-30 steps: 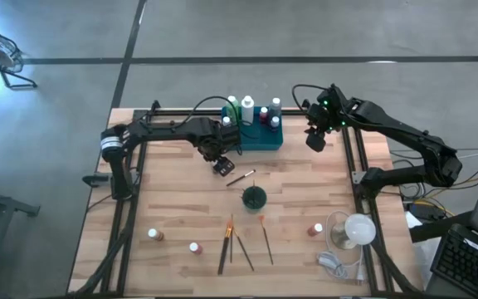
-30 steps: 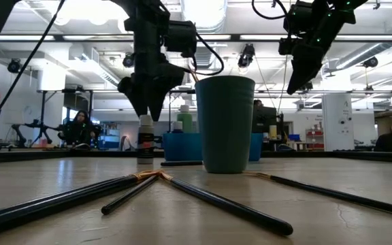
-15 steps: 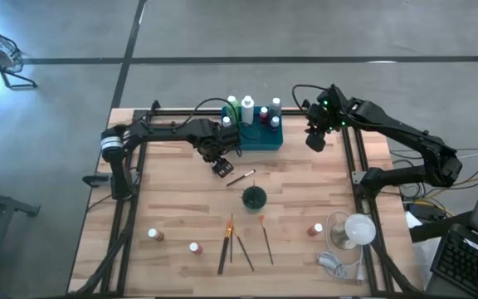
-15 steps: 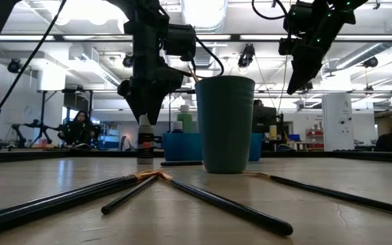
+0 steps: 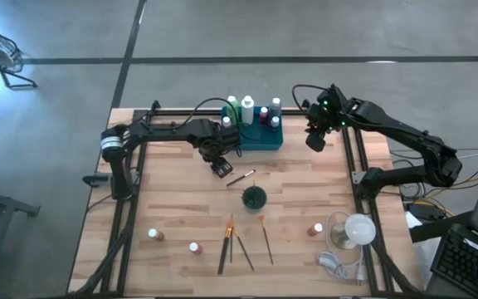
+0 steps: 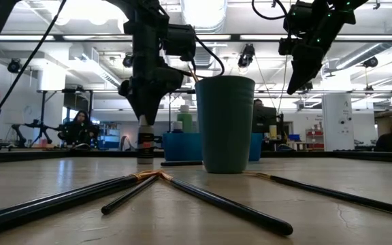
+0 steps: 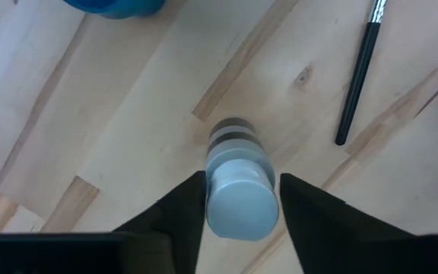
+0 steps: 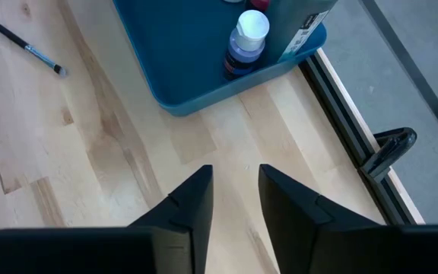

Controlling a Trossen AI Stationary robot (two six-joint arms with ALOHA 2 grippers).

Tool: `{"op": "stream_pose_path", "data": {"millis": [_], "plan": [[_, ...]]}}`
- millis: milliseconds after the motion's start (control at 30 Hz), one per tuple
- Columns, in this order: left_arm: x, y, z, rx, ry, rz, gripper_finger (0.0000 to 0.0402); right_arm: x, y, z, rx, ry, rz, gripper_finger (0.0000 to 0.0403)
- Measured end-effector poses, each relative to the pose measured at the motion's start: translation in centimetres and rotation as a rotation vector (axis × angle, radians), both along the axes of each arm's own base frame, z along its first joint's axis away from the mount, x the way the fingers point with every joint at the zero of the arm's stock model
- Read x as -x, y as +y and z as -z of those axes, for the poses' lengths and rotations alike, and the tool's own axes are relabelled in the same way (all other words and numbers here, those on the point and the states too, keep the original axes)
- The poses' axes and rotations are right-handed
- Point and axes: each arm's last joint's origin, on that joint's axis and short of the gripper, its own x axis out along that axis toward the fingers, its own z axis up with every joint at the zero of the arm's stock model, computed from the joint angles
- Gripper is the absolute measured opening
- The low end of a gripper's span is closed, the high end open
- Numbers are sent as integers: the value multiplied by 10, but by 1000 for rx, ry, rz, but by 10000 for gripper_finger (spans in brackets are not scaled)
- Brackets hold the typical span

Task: Pick & Place Paint Supplies
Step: Put the gray paint bottle into the blue bin

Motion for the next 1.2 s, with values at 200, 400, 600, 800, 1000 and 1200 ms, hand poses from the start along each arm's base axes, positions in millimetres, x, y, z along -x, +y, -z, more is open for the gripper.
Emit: {"op": "stream_pose_path", "data": {"millis": [200, 400, 600, 800, 1000, 1200], "plan": [[0, 0, 0, -11, 6, 80, 122, 0, 0, 0, 9, 2, -11, 96], [0, 0, 0, -13, 6, 98, 122, 0, 0, 0, 12, 2, -16, 100], [0, 0, 0, -14, 9, 116, 122, 0, 0, 0, 14, 0, -15, 118], [-1, 1, -8, -10, 4, 125, 122, 0, 0, 0, 14, 0, -16, 135], [-5, 2, -31, -22, -36, 159, 122, 0, 0, 0, 14, 0, -15, 145], [-12, 6, -65, -73, -134, 211, 122, 0, 0, 0, 13, 0, -14, 152]]}}
